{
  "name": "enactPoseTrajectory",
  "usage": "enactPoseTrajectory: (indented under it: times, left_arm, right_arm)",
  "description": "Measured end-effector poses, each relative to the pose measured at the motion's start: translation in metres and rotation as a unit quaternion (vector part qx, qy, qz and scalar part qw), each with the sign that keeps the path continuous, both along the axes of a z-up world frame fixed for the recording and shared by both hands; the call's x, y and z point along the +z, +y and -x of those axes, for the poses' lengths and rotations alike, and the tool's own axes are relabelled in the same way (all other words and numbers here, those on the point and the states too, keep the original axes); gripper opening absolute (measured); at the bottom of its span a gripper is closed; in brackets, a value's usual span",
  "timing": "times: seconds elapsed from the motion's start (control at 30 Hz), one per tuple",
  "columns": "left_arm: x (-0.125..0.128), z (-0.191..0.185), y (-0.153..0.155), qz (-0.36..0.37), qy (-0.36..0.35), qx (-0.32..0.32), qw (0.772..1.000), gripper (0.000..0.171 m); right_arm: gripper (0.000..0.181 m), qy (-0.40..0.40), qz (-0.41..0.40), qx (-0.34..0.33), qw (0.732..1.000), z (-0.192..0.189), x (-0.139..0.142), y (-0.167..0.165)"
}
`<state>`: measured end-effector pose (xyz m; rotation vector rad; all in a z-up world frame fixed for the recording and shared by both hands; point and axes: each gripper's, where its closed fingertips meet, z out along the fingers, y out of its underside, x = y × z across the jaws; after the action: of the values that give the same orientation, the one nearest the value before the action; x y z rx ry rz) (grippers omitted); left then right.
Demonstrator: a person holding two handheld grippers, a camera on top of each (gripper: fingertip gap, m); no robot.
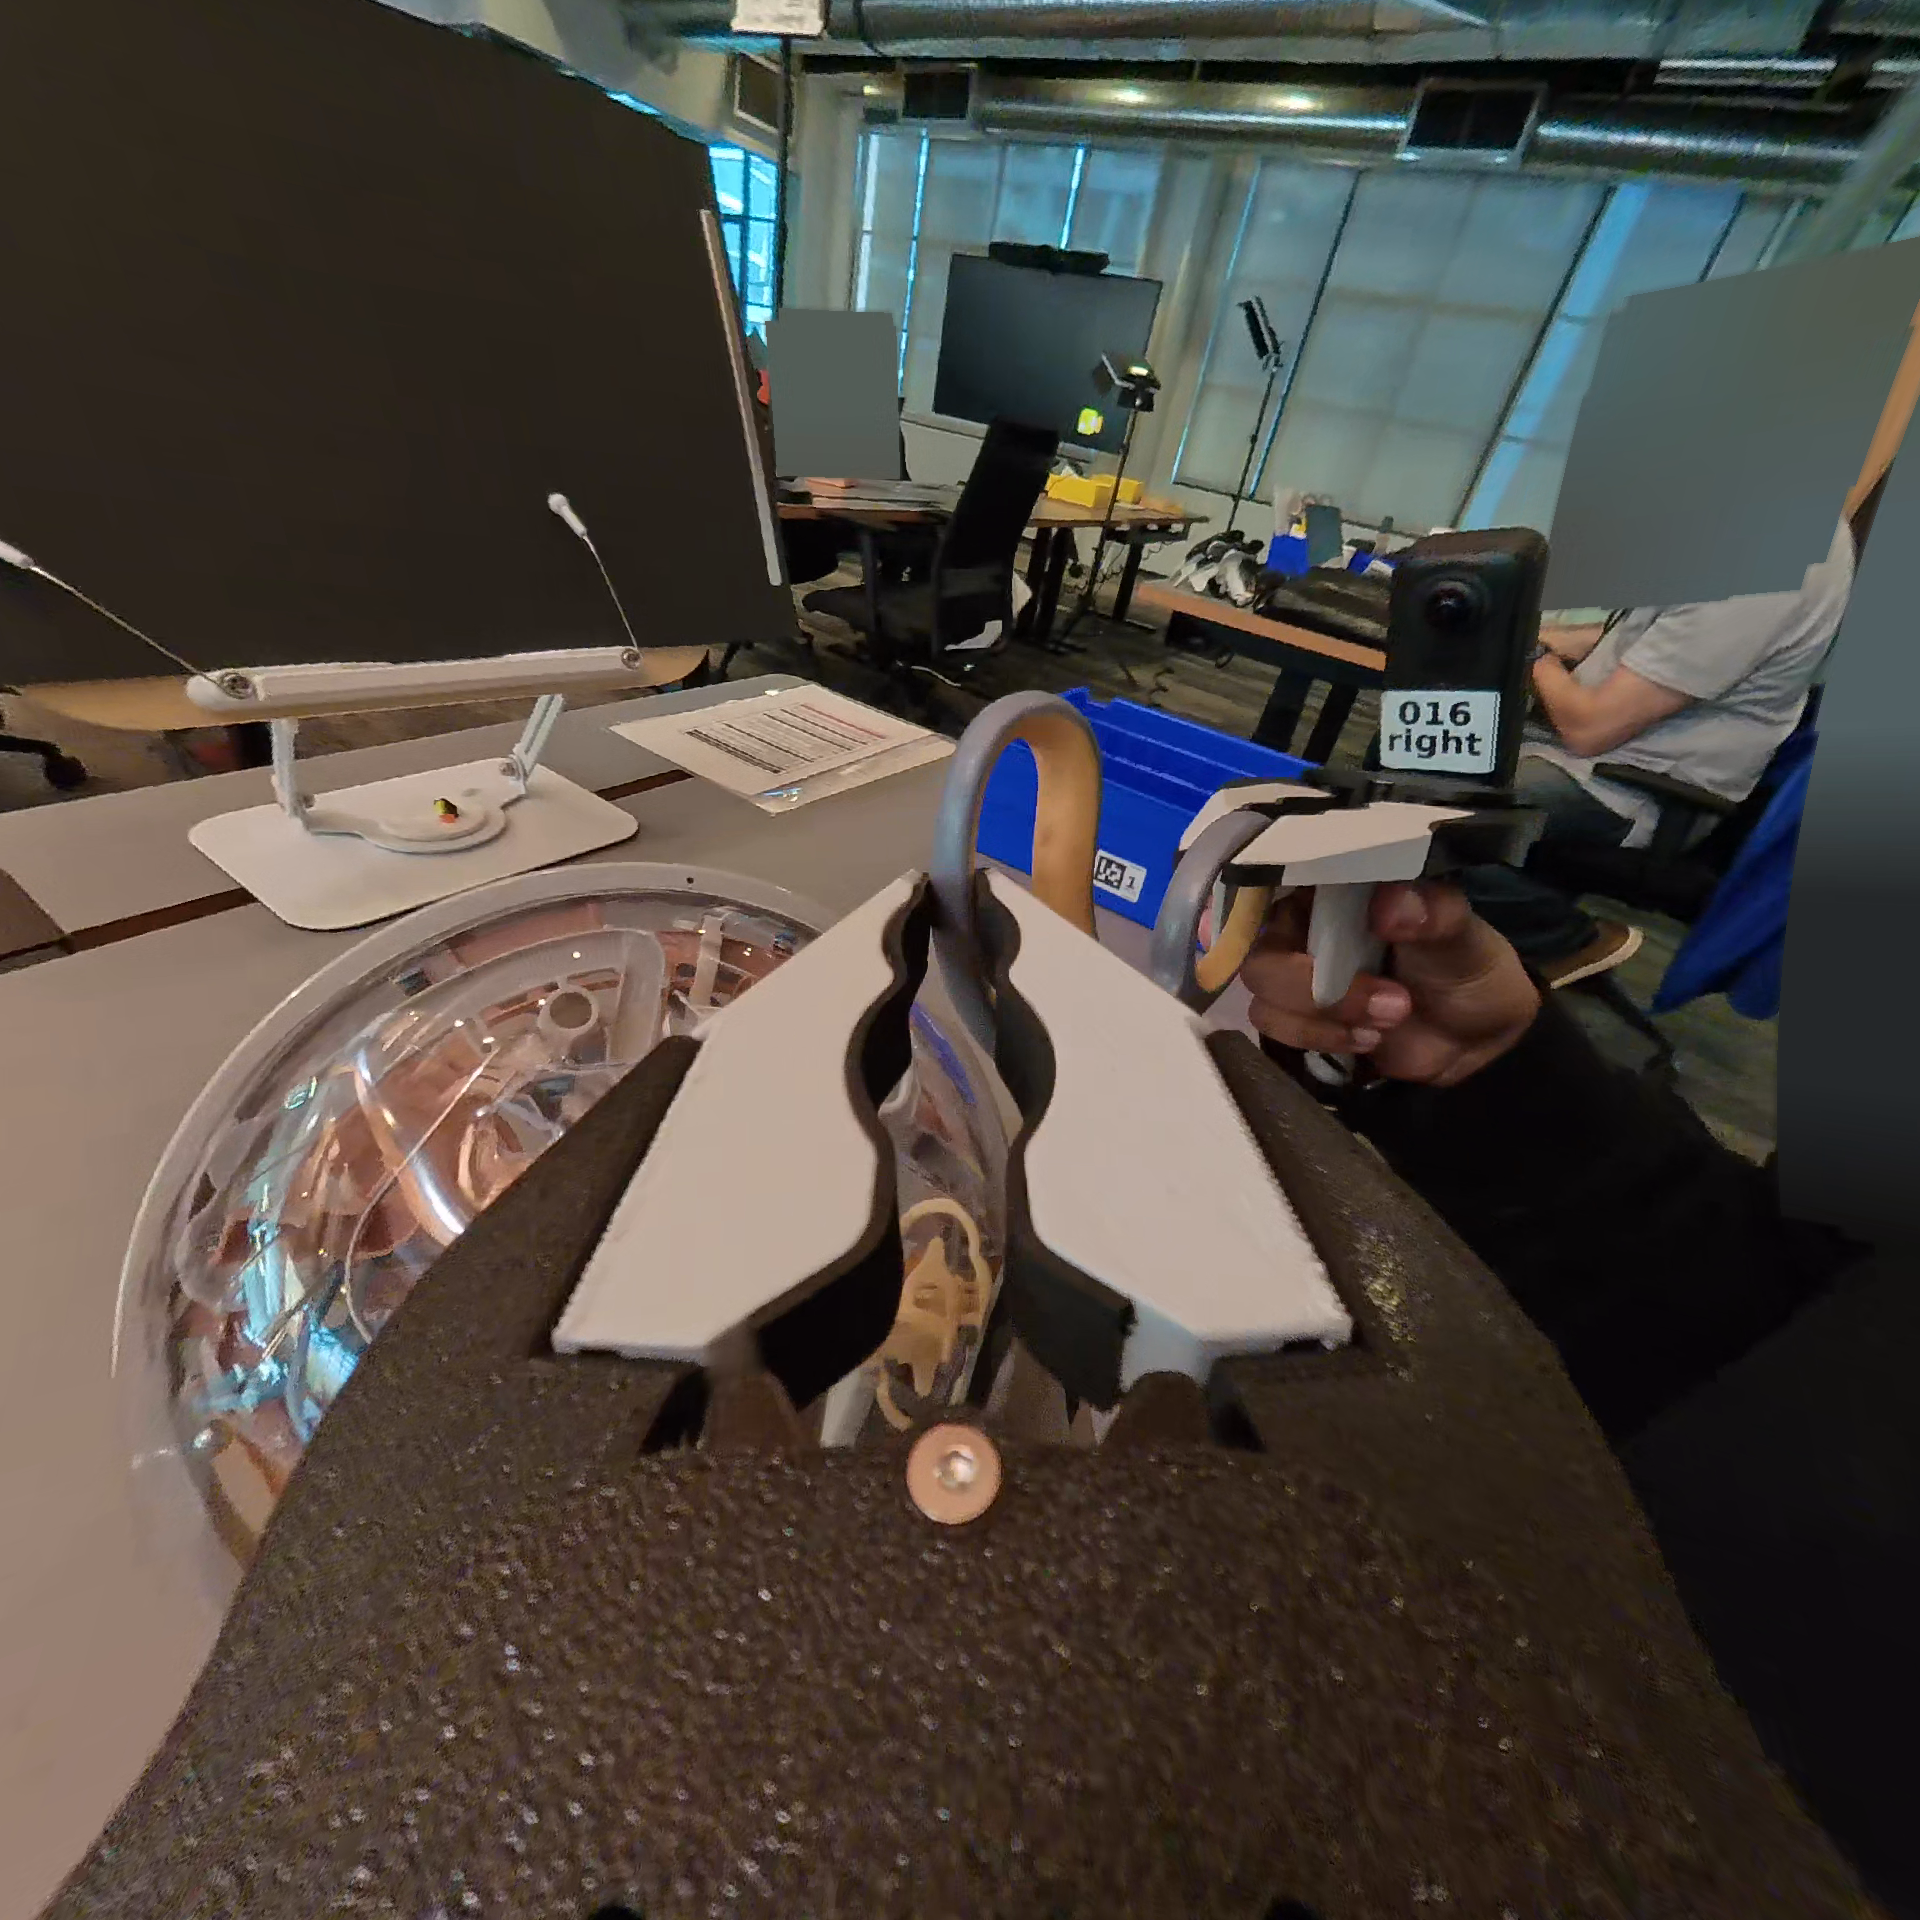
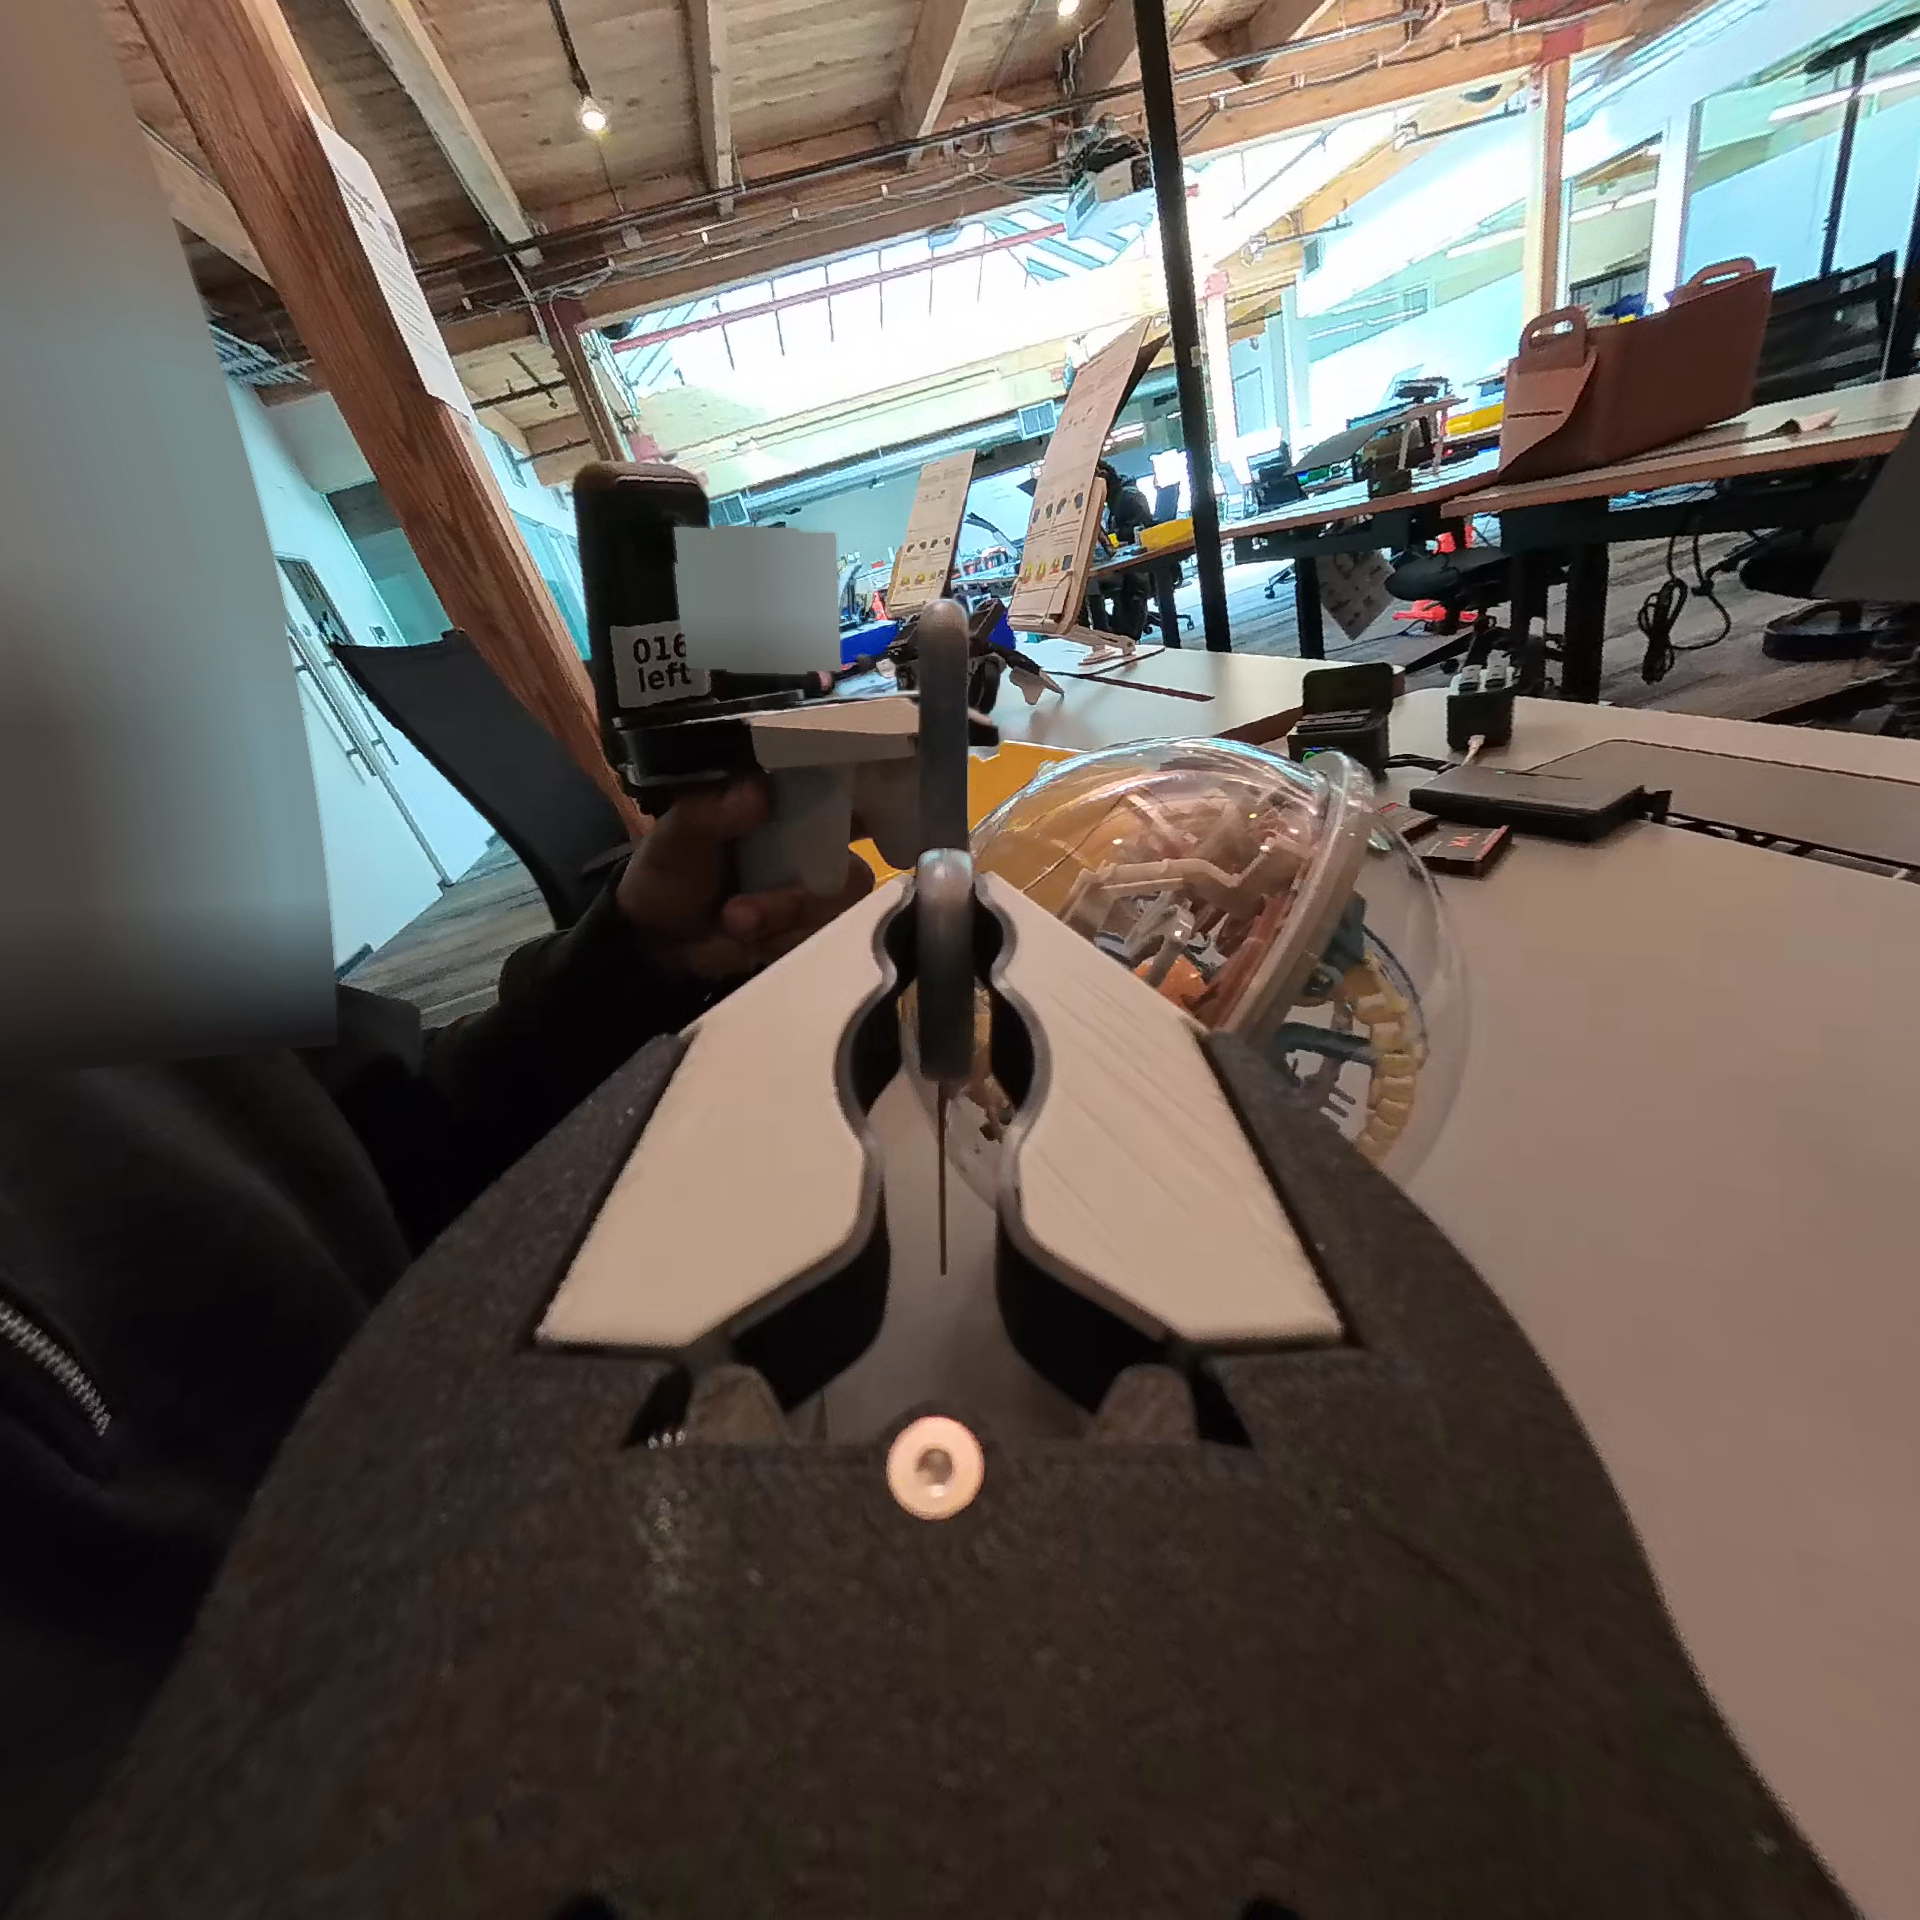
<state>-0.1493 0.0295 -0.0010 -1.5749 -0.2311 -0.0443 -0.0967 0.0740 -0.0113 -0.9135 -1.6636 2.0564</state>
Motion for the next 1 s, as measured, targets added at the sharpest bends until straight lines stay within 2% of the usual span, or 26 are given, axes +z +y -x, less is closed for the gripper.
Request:
enactPoseTrajectory:
  times: [0.27,0.43,0.67,0.83,1.0]
  left_arm:
    - [-0.002,-0.004,-0.016,0.038,0.039,0.051,0.997,0.005]
    - [-0.001,-0.005,-0.026,0.036,0.036,0.076,0.996,0.004]
    - [-0.004,-0.005,-0.019,0.061,0.065,0.092,0.992,0.004]
    - [-0.009,-0.002,-0.015,0.055,0.045,0.093,0.993,0.004]
    - [-0.011,0.002,-0.013,0.061,0.054,0.119,0.990,0.003]
  right_arm:
    - [0.012,0.011,-0.017,-0.014,1.000,0.007,0.004,-0.004]
    - [0.012,0.018,-0.019,-0.009,1.000,0.010,0.007,-0.014]
    - [0.012,0.000,-0.001,-0.007,1.000,0.012,-0.003,-0.016]
    - [0.009,-0.002,0.022,-0.004,1.000,0.011,-0.003,-0.017]
    - [0.007,-0.005,0.044,0.002,0.999,0.012,-0.002,-0.018]
